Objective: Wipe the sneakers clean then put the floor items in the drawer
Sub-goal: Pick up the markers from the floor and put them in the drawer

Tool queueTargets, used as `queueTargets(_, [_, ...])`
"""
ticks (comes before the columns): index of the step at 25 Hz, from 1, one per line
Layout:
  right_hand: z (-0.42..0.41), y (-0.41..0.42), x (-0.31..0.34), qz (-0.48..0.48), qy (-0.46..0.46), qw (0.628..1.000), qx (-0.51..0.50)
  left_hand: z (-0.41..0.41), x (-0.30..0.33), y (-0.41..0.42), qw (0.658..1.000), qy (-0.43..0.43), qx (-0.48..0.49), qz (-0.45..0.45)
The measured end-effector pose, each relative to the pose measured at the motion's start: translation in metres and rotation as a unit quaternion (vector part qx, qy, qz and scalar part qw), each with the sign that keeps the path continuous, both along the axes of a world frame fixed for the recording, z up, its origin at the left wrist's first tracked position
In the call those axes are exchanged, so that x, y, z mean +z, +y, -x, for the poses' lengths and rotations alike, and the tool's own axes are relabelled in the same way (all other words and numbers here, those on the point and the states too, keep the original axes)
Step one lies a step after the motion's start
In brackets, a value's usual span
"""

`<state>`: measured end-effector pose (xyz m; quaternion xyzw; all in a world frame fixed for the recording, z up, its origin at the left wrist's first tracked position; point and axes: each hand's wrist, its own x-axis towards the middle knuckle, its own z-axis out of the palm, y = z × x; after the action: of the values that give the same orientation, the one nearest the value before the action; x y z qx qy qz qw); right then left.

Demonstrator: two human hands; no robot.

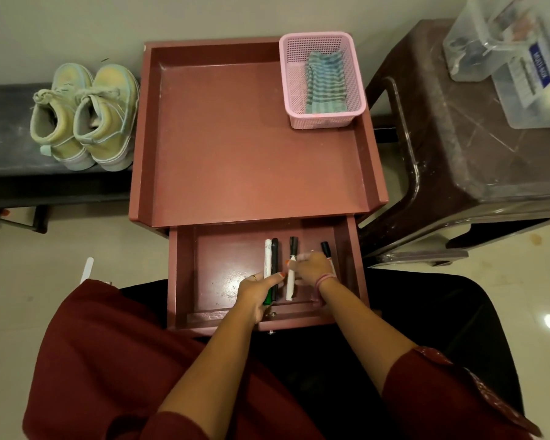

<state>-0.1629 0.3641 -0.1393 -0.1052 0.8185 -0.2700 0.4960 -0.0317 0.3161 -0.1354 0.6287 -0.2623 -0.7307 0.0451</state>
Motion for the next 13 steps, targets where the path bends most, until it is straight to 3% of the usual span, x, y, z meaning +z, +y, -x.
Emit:
queueTargets(3, [0.015,0.009,-0.008,-0.098,0.193,0.964,0.153,0.003,-0.005,0.002,1.0,-0.02,0.011,0.013])
queueTargets(10, [0.025,0.019,-0.024,-0.177,0.327,0.879,0.298,0.002,-0.009,0.005,1.0,-0.019,-0.003,0.001])
queueTargets(12, [0.025,0.019,-0.026,-0.19,0.335,0.874,0.295,0.002,-0.01,0.006,1.0,-0.017,-0.009,-0.001])
queueTargets(13, [0.023,0.016,-0.026,-0.175,0.298,0.898,0.271,0.002,-0.01,0.006,1.0,-0.015,-0.009,-0.002])
